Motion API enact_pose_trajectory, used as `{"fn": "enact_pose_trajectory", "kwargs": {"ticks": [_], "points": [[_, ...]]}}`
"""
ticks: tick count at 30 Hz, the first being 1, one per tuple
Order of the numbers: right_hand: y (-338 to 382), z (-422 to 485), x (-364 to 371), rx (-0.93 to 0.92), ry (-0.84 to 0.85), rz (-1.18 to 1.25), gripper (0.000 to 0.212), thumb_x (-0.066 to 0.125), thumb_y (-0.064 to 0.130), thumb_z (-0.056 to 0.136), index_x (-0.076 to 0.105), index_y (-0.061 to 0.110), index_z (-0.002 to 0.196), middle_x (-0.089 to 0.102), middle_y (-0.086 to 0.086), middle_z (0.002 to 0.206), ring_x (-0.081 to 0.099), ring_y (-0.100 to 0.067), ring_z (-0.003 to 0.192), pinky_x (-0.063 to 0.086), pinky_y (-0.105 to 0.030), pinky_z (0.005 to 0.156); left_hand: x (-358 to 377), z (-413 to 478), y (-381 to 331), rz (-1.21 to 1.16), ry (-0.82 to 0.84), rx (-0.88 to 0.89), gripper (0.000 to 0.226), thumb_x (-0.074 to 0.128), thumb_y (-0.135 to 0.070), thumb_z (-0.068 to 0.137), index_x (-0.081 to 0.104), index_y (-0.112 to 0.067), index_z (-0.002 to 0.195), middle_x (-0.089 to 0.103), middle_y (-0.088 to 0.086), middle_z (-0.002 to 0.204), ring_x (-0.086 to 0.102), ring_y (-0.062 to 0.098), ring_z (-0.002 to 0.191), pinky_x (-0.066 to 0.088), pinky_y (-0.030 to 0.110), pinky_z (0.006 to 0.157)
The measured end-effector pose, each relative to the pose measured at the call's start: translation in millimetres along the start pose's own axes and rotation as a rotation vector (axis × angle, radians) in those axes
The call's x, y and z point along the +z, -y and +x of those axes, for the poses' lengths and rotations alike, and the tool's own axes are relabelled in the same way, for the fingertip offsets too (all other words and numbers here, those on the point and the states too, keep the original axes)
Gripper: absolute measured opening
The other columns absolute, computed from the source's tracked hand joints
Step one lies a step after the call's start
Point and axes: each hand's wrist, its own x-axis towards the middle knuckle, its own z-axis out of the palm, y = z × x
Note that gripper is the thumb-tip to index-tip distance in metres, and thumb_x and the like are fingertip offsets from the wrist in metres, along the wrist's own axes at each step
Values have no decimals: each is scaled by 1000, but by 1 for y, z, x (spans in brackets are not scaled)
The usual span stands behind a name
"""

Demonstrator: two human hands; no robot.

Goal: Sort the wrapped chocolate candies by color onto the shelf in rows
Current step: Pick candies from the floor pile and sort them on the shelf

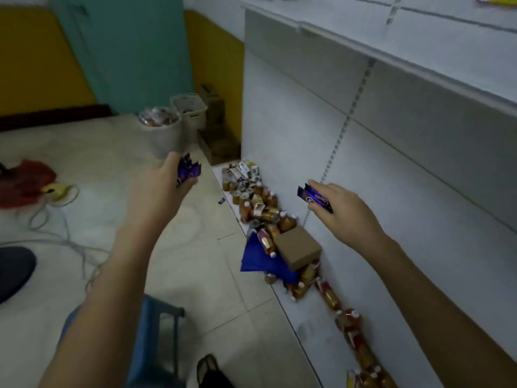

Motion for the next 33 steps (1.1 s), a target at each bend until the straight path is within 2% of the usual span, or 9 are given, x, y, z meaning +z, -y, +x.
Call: {"fn": "enact_pose_trajectory", "kwargs": {"ticks": [4, 8, 11, 13, 17, 22, 25, 29, 33], "points": [[4, 51, 60, 4, 156, -4, 46, 53, 31, 94, 45, 26, 139, 59, -1, 125, 57, -21, 107, 50, -38, 84, 25, 3, 79, 30, 177, -171, 32, 60, -35, 90, 47, -10, 104, 58, 12, 89, 47, 26, 71, 37, 34, 58], [17, 110, 112, -20, 318, -46, 38, 54, 31, 93, 51, 35, 131, 62, 1, 118, 58, -20, 99, 48, -34, 74, 44, 26, 140, 46, 303, -261, 32, 58, -39, 91, 46, -11, 101, 55, 6, 84, 51, 26, 73, 35, 32, 57], [31, 145, 140, -3, 393, -60, 41, 53, 31, 93, 49, 32, 134, 59, -1, 126, 57, -22, 107, 47, -35, 84, 53, 51, 177, 67, 368, -296, 32, 57, -40, 91, 44, -13, 103, 57, 8, 89, 53, 28, 76, 40, 33, 59], [41, 167, 157, -20, 428, -50, 42, 53, 32, 93, 48, 31, 135, 58, -2, 128, 55, -22, 109, 41, -28, 82, 58, 67, 198, 96, 397, -318, 34, 57, -41, 91, 44, -14, 106, 58, 9, 92, 54, 29, 78, 44, 35, 63], [51, 210, 189, -72, 464, 1, 43, 53, 29, 94, 47, 26, 137, 58, -2, 127, 54, -19, 111, 33, -23, 77, 73, 100, 231, 139, 433, -369, 36, 54, -44, 92, 42, -15, 110, 51, 4, 89, 50, 27, 76, 37, 32, 60], [48, 282, 231, -65, 501, 27, 47, 51, 30, 95, 42, 25, 142, 55, -1, 132, 53, -19, 114, 42, -27, 83, 109, 162, 268, 141, 453, -407, 39, 53, -49, 91, 42, -19, 113, 53, 2, 89, 49, 25, 74, 34, 30, 57], [41, 343, 250, -82, 495, 14, 48, 50, 31, 96, 40, 26, 143, 55, 0, 130, 55, -17, 109, 43, -26, 76, 132, 215, 285, 115, 441, -437, 40, 53, -50, 90, 43, -20, 114, 55, 3, 89, 52, 25, 74, 34, 30, 57], [36, 434, 259, -121, 520, -47, 47, 48, 31, 97, 38, 27, 143, 53, -1, 134, 55, -19, 112, 46, -30, 78, 153, 293, 301, 97, 434, -466, 40, 54, -50, 90, 44, -20, 113, 59, 5, 91, 54, 27, 76, 37, 31, 58], [39, 525, 262, -161, 511, -74, 47, 48, 31, 97, 40, 25, 143, 54, -3, 132, 55, -20, 108, 40, -26, 72, 162, 368, 315, 94, 399, -478, 40, 55, -46, 91, 45, -17, 116, 59, 7, 91, 54, 29, 77, 39, 32, 59]]}}
